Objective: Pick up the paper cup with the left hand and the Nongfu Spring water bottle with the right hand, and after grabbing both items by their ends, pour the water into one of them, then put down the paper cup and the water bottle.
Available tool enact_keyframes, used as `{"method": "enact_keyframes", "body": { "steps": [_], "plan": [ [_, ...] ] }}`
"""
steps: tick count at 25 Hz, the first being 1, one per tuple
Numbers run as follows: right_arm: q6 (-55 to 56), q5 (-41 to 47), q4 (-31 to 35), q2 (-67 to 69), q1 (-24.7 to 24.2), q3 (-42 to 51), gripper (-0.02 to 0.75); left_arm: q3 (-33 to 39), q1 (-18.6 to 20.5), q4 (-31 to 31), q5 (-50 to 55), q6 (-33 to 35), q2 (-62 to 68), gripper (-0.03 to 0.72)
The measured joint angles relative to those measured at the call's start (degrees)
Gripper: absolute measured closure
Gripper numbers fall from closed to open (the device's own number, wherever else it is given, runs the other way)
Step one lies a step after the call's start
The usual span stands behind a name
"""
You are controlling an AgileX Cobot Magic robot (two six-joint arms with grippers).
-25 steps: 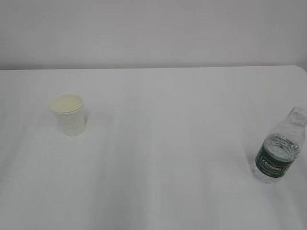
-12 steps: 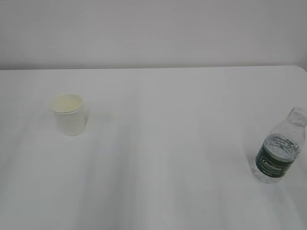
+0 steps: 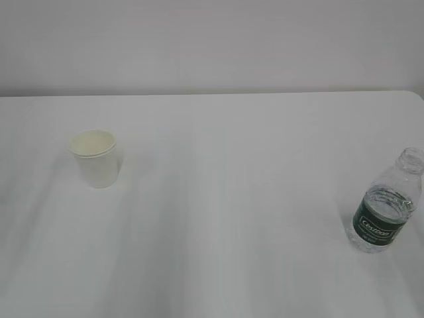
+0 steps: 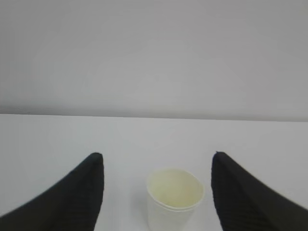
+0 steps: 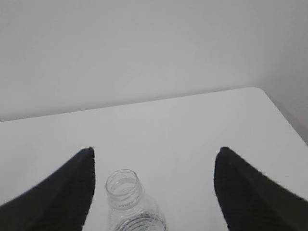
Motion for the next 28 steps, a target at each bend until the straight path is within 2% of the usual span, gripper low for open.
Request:
{"method": "enact_keyframes", "body": {
  "steps": [4,8,12,20,28],
  "plan": [
    [1.4,-3.0,0.0,5.2,0.0,0.0,0.153,0.0,-3.6,0.5,-3.4,0.0,5.3,0.190],
    [1.9,-5.9,-0.5,7.6,0.0,0.0,0.153,1.2,-5.0,0.6,-10.2,-0.1,9.8,0.193],
    [2.1,-9.3,-1.3,7.8,0.0,1.1,0.153,4.0,-5.0,0.6,-17.6,-0.1,12.6,0.197],
    [2.3,-11.4,-6.2,7.8,0.0,5.3,0.152,4.6,-5.1,1.6,-21.7,-0.1,15.5,0.202],
    [4.2,-14.7,-8.4,7.8,0.0,9.2,0.153,4.6,-5.1,5.5,-27.2,-4.8,21.7,0.204]
  ]
}}
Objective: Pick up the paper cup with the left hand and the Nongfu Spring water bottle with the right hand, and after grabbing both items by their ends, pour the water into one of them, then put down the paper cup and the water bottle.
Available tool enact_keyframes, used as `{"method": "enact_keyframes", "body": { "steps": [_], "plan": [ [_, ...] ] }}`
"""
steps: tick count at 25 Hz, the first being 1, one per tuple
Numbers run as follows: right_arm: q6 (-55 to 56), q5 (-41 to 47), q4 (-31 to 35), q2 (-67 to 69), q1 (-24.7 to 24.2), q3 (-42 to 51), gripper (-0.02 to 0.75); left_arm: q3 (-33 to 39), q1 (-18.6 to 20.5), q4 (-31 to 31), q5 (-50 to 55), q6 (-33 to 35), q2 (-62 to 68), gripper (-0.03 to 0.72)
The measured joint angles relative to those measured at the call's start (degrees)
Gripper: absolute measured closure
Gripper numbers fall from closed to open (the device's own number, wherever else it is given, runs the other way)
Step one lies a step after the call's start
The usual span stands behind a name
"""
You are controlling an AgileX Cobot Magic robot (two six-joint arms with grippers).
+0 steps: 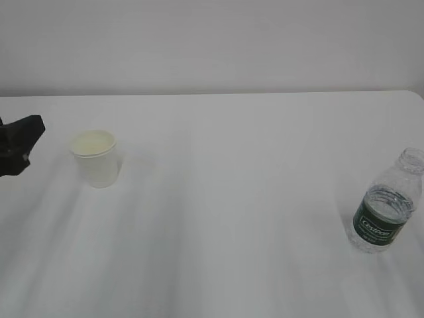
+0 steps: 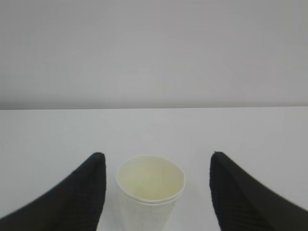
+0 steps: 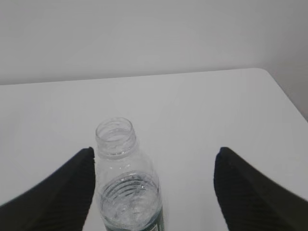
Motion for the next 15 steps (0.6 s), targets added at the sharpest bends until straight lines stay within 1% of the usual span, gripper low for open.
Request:
{"method": "enact_keyframes", "body": {
  "steps": [2,6,10,15],
  "plan": [
    [0.3,-2.5,-0.5,0.0,0.0,1.8,0.153,0.0,0.0,0.5,-1.2,-0.4,1.6,0.204],
    [0.5,-4.2,-0.5,0.0,0.0,3.9,0.152,0.0,0.0,2.3,-3.5,-1.9,4.5,0.204],
    [0.6,-4.7,-0.5,0.0,0.0,4.0,0.152,0.3,0.0,3.4,-7.1,-2.5,6.6,0.206],
    [0.7,-6.7,-1.8,2.3,0.0,4.0,0.152,3.1,0.0,3.5,-12.2,-2.7,8.5,0.211]
  ]
}}
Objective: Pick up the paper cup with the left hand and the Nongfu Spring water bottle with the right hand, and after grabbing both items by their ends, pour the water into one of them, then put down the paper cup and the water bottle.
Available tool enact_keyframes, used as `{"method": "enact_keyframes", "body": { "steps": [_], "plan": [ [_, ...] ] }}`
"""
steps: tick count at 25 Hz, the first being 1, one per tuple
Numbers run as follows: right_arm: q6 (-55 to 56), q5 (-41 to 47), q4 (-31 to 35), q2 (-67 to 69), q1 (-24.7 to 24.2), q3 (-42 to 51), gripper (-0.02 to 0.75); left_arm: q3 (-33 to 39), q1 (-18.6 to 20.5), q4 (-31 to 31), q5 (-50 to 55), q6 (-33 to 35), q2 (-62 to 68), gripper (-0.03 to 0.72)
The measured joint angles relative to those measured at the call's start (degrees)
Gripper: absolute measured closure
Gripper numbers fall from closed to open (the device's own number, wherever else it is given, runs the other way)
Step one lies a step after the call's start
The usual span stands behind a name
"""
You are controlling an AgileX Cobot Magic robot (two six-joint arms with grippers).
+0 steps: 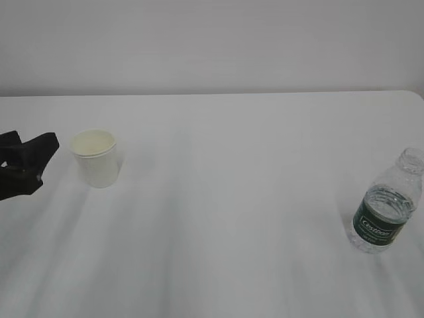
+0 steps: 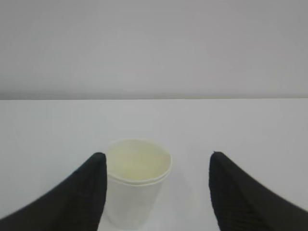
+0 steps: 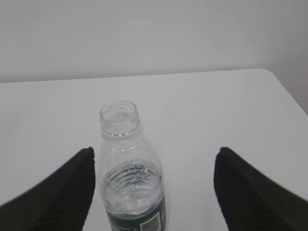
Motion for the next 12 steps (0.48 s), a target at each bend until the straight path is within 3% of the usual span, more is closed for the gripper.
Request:
{"method": "enact_keyframes", "body": {
  "steps": [4,12],
  "plan": [
    [1.6,-4.4,-2.8,6.9,0.0,0.0,0.153,3.2,0.0,0.0,-4.0,0.0,2.9,0.216],
    [5.7,-21.9,-8.0,24.7,0.0,0.0,0.153,4.1,0.0,0.2,-4.4,-0.7,7.2,0.221]
  ]
}}
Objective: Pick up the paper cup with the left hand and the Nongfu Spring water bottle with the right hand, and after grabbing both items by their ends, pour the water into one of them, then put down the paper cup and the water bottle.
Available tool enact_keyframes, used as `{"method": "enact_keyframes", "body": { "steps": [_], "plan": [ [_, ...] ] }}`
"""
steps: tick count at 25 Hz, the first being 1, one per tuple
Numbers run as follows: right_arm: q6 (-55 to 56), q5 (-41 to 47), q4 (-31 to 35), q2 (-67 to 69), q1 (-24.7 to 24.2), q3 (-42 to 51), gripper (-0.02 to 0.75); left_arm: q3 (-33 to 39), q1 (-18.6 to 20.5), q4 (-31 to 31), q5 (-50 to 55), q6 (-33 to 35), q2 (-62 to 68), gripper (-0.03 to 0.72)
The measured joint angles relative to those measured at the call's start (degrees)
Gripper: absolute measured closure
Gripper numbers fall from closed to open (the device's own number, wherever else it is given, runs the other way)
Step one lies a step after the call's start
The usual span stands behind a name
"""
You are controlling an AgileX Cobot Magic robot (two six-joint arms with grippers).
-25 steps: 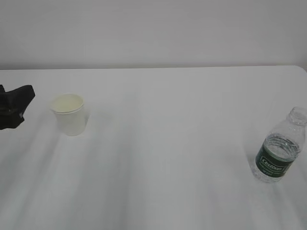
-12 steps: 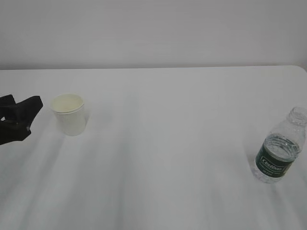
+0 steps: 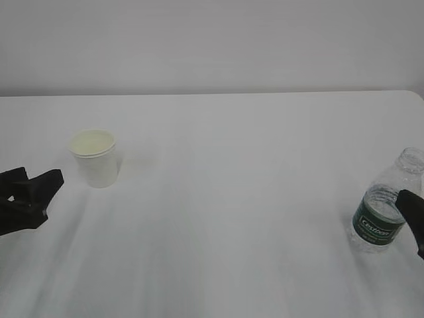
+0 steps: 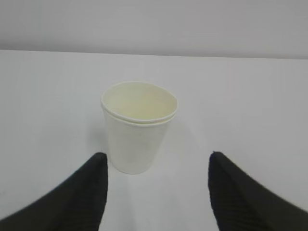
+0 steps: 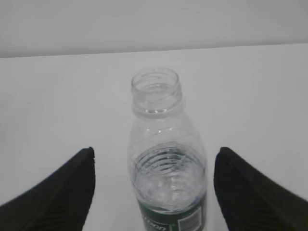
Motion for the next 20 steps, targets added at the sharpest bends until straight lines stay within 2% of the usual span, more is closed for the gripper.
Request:
{"method": "enact_keyframes", "body": {
  "steps": [10,20],
  "plan": [
    [1.7,-14.4,-2.5,17.0,0.0,0.0,0.153,0.0,0.0,0.1,-0.1,0.0,0.1,0.225],
    [-2.3,-15.9,3.2,21.7,0.0,0.0,0.153,0.0,0.0,0.2,-0.1,0.0,0.1,0.226]
  ]
}}
